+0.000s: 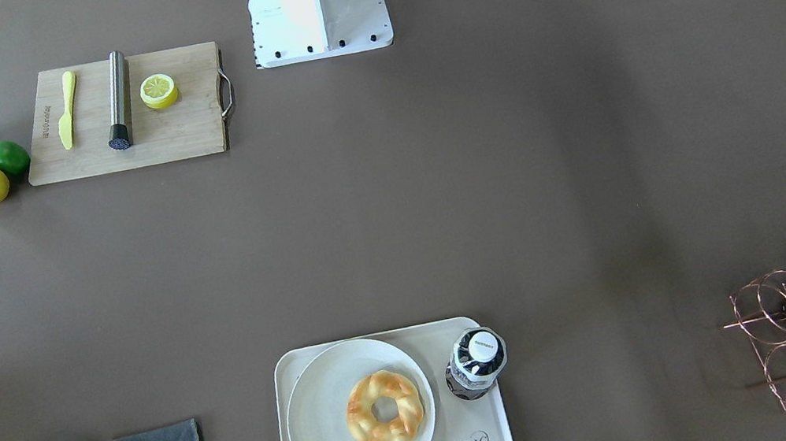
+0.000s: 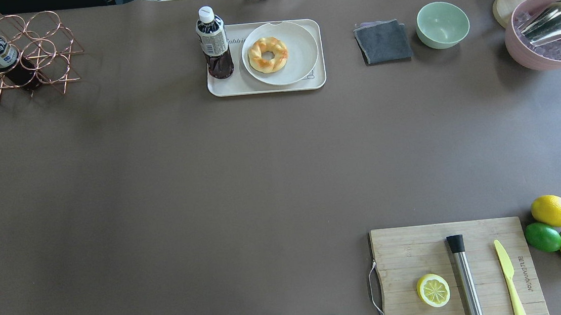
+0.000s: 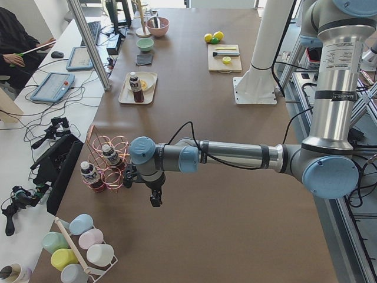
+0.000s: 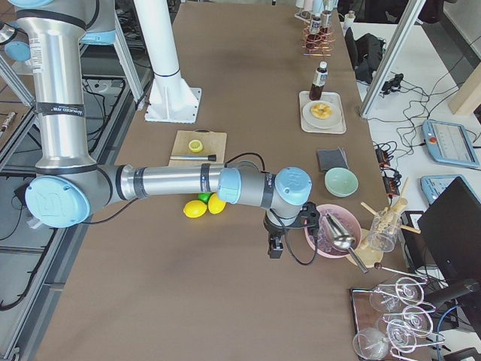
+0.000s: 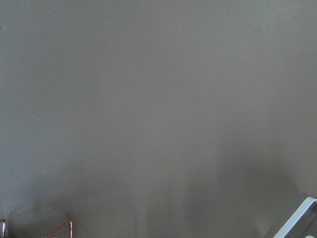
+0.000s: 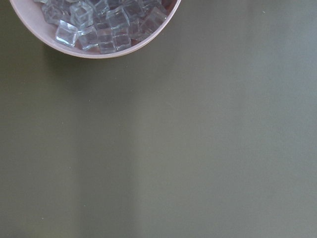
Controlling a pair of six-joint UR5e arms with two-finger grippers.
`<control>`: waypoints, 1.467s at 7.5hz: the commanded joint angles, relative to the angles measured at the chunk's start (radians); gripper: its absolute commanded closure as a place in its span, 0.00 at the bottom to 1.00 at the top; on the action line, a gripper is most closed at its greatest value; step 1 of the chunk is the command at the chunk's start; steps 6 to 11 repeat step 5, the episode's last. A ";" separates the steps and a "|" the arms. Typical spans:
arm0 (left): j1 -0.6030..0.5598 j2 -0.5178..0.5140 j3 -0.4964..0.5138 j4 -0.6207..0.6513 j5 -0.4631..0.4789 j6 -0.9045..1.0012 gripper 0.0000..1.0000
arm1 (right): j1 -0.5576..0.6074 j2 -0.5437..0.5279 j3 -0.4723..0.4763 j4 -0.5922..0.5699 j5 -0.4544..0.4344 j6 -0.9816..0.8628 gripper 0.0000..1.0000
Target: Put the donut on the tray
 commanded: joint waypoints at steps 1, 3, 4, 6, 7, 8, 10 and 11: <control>0.000 0.001 -0.002 0.000 0.000 0.001 0.02 | 0.001 0.000 0.000 -0.001 0.000 0.001 0.00; 0.000 0.001 -0.001 0.000 0.000 0.001 0.02 | 0.001 -0.001 0.000 -0.001 0.003 0.001 0.00; 0.000 0.002 -0.001 0.000 0.000 0.001 0.02 | 0.001 -0.004 0.000 0.001 0.017 0.001 0.00; 0.000 0.005 -0.004 0.000 0.000 0.003 0.02 | 0.003 -0.004 0.000 0.001 0.017 -0.001 0.00; 0.000 0.005 -0.004 0.000 0.000 0.003 0.02 | 0.003 -0.004 0.000 0.001 0.017 -0.001 0.00; 0.000 0.005 -0.004 0.000 0.000 0.003 0.02 | 0.003 -0.004 0.000 0.001 0.017 -0.001 0.00; 0.000 0.005 -0.004 0.000 0.000 0.003 0.02 | 0.003 -0.004 0.000 0.001 0.017 -0.001 0.00; 0.000 0.005 -0.004 0.000 0.000 0.003 0.02 | 0.003 -0.004 0.000 0.001 0.017 -0.001 0.00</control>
